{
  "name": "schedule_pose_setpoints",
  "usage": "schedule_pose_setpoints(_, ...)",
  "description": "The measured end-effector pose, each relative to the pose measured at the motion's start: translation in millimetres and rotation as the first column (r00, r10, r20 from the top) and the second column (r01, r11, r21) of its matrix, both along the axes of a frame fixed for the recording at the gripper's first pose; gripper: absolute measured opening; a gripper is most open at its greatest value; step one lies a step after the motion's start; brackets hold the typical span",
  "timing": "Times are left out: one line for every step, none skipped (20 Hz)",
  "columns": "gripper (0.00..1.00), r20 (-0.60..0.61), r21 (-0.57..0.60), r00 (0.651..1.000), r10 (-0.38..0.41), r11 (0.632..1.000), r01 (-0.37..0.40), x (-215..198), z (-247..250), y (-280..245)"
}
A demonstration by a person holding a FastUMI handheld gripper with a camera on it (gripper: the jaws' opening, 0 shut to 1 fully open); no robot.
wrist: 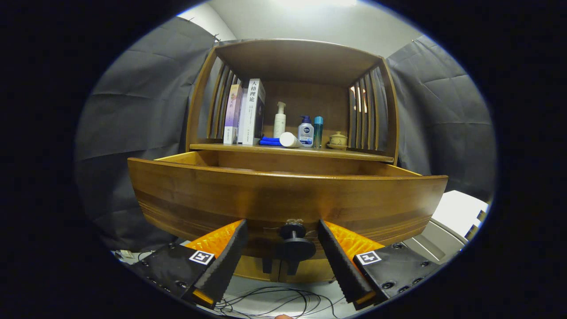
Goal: Pull open the drawer, take out the items inside it, and place them on the countertop above the cabinet.
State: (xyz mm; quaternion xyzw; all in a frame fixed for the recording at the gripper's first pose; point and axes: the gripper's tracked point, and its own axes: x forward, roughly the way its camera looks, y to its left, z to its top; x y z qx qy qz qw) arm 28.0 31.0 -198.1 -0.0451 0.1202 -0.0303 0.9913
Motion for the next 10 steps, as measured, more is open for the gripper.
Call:
schedule_pose_setpoints(1.00,-0.002,0.001,1.000,-0.001,1.000,0.001,4,1,-1)
schedule_pose_setpoints(1.00,-0.007,0.005,1.000,-0.004,1.000,0.004,11,2,0)
schedule_pose_setpoints(1.00,-0.009,0.007,1.000,-0.005,1.000,0.005,17,3,0)
schedule_pose_setpoints(1.00,0.000,0.006,1.000,-0.006,1.000,0.006,23,6,0)
schedule_pose_setpoints(1.00,0.002,0.006,1.000,-0.006,1.000,0.006,31,8,0)
schedule_pose_setpoints(1.00,-0.006,0.010,1.000,-0.009,1.000,0.009,37,7,0)
schedule_pose_setpoints(1.00,0.001,0.013,1.000,-0.011,1.000,0.011,44,8,-1)
schedule_pose_setpoints(1.00,0.002,0.013,1.000,-0.014,1.000,0.014,48,9,-1)
schedule_pose_setpoints(1.00,0.000,0.011,1.000,-0.014,1.000,0.014,52,10,-1)
schedule_pose_setpoints(1.00,-0.003,0.010,1.000,-0.017,1.000,0.017,58,9,-1)
